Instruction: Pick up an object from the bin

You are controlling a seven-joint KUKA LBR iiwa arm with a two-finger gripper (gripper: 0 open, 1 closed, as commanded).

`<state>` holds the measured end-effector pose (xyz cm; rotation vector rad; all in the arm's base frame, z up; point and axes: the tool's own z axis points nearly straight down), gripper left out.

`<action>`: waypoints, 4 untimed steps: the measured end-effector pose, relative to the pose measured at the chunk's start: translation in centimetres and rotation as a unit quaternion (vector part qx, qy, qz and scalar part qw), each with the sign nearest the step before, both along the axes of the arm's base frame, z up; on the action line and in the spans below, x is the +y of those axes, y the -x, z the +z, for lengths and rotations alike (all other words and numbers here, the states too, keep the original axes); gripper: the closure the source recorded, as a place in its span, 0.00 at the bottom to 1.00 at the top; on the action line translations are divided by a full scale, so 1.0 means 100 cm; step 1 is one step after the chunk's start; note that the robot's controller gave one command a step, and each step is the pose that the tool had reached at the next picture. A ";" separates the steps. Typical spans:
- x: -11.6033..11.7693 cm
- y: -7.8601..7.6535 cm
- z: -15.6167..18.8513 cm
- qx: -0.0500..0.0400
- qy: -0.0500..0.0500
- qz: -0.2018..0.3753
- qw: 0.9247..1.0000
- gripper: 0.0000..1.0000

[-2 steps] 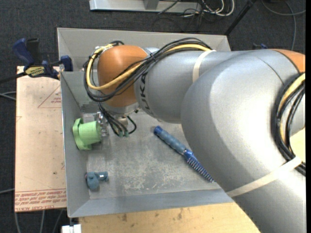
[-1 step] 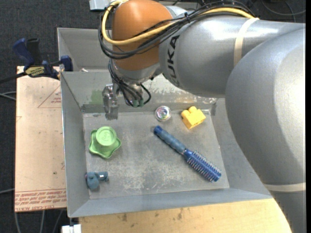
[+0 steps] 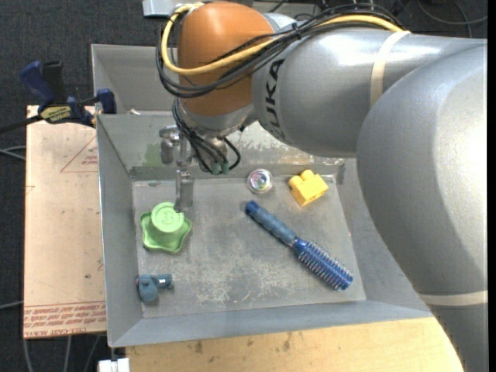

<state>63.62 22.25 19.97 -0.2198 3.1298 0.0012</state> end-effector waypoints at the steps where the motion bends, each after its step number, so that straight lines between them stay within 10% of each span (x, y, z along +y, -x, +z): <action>1: 0.033 0.088 -0.075 0.006 0.001 -0.072 0.997 0.00; 2: 0.016 0.133 -0.131 0.002 0.001 0.176 0.984 0.00; 4: 0.026 0.149 -0.127 -0.006 0.003 0.337 0.942 0.00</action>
Offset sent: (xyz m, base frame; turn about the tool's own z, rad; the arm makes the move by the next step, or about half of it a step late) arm -0.0844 0.0299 -0.0715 0.1498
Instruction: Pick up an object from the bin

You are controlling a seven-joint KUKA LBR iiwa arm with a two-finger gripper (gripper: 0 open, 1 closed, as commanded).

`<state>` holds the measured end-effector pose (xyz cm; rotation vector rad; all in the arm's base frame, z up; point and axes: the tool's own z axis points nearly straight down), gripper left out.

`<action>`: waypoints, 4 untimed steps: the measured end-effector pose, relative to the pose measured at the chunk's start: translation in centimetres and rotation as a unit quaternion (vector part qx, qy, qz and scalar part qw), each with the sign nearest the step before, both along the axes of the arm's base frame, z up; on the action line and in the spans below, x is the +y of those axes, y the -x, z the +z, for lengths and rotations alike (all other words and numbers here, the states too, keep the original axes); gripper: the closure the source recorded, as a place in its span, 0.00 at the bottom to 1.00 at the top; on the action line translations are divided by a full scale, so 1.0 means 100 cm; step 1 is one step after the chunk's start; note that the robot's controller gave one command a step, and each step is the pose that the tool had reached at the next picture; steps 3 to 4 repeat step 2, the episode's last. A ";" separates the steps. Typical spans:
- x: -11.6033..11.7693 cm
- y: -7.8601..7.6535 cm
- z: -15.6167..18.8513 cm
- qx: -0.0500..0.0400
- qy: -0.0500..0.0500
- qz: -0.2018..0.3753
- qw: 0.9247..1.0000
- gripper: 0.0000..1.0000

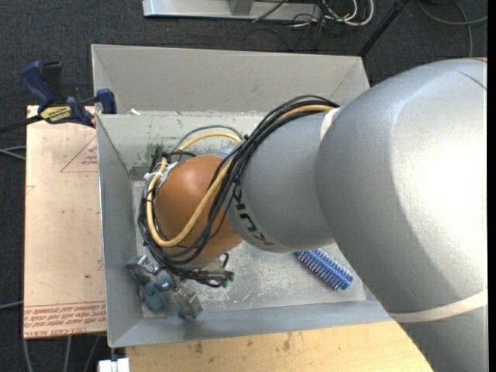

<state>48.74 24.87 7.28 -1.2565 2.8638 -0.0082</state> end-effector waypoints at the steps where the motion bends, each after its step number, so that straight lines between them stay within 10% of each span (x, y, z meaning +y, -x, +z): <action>1: 0.003 0.005 -0.003 0.007 -0.001 0.002 1.000 1.00; 2: -0.004 -0.005 0.153 0.002 -0.002 0.001 1.000 1.00; 4: -0.004 -0.005 0.153 0.002 -0.002 0.001 1.000 1.00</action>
Offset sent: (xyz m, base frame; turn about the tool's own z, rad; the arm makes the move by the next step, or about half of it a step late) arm 0.0000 0.0000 0.0000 0.0000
